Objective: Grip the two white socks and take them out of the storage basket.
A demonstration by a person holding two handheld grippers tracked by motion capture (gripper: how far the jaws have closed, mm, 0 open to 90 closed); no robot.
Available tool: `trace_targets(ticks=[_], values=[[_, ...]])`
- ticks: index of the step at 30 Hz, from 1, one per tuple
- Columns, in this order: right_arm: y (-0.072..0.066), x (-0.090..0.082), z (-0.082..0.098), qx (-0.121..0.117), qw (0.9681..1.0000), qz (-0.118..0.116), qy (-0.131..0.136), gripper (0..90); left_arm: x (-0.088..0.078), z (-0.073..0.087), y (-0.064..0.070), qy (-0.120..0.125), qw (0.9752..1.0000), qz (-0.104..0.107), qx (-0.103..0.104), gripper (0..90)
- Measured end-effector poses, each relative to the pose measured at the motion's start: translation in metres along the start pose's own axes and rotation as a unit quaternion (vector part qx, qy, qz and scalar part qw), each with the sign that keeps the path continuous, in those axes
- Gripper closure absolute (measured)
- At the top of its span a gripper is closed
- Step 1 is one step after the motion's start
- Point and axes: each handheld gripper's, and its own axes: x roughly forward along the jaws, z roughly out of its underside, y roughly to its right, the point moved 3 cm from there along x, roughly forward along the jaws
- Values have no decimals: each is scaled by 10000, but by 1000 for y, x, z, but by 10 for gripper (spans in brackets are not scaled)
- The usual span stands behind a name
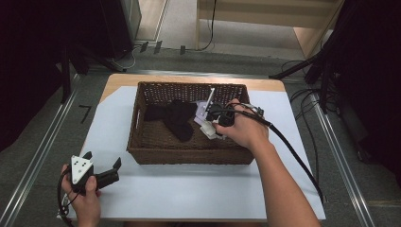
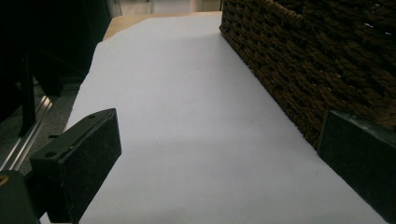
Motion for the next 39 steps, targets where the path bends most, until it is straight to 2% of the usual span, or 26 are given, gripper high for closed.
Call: trace_targets(ticks=[16,30,39], values=[[9,-34,22,-32,9999,-85,60,764,0,0,0,-28,10000,-15,21,4],[20,-57,47,147,9994,-184,235,763,0,0,1,-1,10000,3,48,5],[28,-76,63,295,9989,-131,338,763,0,0,1,15,10000,-7,49,5]])
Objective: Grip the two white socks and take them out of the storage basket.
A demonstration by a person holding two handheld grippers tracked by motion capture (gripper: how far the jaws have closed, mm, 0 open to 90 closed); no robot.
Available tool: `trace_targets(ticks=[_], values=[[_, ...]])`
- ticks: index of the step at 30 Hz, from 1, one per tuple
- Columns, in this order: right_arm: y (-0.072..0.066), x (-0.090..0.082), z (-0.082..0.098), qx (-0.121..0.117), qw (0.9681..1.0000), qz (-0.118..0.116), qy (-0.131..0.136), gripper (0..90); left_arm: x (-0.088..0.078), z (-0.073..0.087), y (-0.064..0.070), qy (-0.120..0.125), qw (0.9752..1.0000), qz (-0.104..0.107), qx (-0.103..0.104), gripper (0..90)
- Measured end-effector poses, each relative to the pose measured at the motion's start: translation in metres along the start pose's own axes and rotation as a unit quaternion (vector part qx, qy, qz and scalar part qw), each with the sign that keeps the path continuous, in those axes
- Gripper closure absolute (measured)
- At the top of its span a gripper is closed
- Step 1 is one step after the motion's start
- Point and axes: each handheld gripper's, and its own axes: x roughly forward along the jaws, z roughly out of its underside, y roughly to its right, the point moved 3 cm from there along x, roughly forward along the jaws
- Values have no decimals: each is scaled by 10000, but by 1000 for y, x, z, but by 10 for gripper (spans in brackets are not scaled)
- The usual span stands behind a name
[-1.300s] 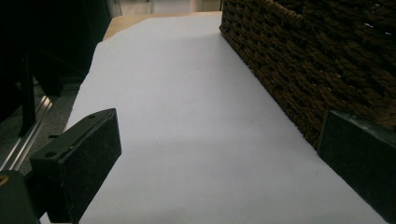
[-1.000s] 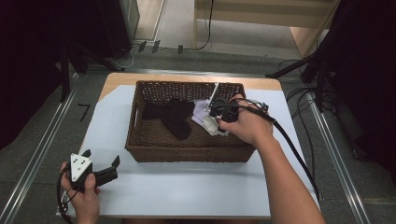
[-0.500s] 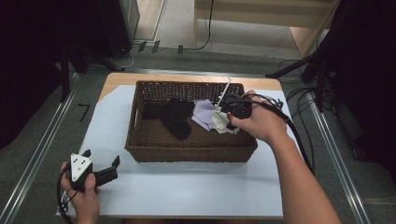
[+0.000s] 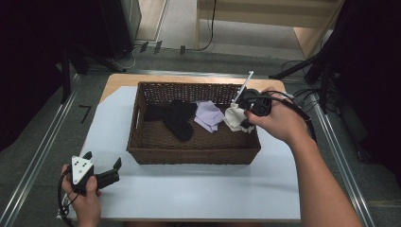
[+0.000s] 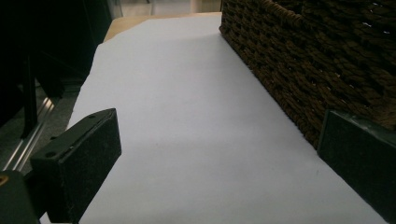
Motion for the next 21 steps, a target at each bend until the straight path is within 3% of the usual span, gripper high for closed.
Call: trace_targets(ticks=[21], values=[[15,-43,29,279,9991,275,181,762,0,0,0,6,10000,-33,22,5]])
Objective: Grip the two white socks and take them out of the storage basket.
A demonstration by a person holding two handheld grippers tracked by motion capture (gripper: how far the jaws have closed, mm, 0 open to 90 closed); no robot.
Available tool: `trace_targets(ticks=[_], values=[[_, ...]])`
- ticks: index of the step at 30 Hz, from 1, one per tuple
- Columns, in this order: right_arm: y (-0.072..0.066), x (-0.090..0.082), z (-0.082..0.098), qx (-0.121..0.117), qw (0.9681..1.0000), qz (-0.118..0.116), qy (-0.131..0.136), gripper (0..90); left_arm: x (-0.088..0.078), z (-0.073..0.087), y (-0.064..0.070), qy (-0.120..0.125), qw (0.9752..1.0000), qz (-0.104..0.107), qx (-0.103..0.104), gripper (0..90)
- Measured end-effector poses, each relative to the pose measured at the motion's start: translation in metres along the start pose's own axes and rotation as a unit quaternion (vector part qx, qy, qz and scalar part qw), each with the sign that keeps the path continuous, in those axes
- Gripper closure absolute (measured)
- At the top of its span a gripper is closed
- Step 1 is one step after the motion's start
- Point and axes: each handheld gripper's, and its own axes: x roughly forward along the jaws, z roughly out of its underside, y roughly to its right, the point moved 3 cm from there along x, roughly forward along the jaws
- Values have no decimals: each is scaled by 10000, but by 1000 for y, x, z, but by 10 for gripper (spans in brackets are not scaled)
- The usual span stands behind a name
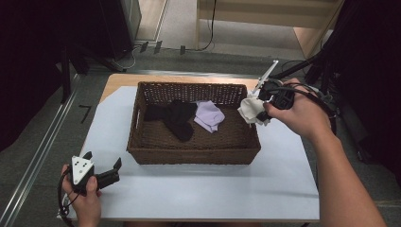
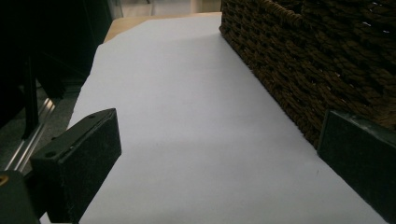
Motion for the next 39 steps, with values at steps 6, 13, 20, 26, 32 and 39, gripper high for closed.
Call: trace_targets(ticks=[6,13,20,26,32,39], values=[[7,-1,17,133,9999,64,-57,761,0,0,0,-9,10000,-4,4,4],[13,14,41,319,9993,89,-155,760,0,0,0,-11,10000,-2,8,5],[18,36,63,489,9985,37,-243,760,0,0,0,3,10000,3,18,5],[19,56,74,558,9977,27,-390,759,-1,0,0,-16,10000,-3,37,4],[18,81,81,597,9967,-31,-549,758,-1,0,0,10,10000,-4,31,4],[18,109,91,727,9950,-147,-663,758,-1,0,0,12,10000,-5,18,4]])
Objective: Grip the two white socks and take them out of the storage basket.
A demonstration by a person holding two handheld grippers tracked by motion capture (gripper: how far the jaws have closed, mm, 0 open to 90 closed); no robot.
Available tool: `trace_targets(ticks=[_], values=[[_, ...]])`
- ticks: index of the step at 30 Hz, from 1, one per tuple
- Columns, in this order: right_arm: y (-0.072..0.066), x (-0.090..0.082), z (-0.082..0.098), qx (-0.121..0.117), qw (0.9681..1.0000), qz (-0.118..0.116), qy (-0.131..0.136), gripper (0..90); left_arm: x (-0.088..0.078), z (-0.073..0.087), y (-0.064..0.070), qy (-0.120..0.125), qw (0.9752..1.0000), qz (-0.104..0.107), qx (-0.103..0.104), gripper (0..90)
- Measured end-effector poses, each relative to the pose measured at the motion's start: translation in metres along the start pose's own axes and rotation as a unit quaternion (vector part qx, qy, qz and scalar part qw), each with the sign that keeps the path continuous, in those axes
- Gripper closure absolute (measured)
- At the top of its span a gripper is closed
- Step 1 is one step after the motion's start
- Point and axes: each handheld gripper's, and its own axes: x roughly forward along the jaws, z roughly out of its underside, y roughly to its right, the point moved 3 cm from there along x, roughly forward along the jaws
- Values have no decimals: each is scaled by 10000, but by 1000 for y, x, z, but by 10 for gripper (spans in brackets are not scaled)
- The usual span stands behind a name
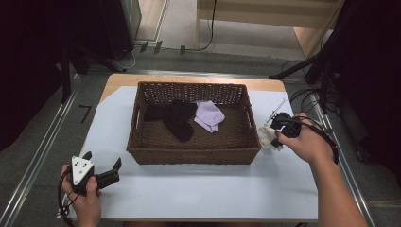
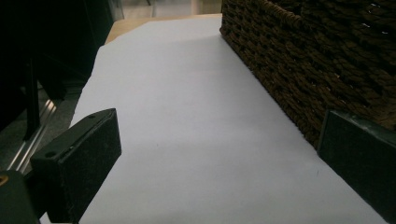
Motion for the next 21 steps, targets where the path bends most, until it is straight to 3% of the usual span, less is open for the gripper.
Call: trace_targets(ticks=[10,13,21], values=[[8,21,12,341,9993,-41,-120,733,0,0,0,62,10000,-1,23,4],[8,23,18,412,9991,-44,-95,613,0,0,0,51,10000,-5,36,4],[12,16,34,810,9961,-56,352,295,0,0,0,62,10000,-7,22,4]])
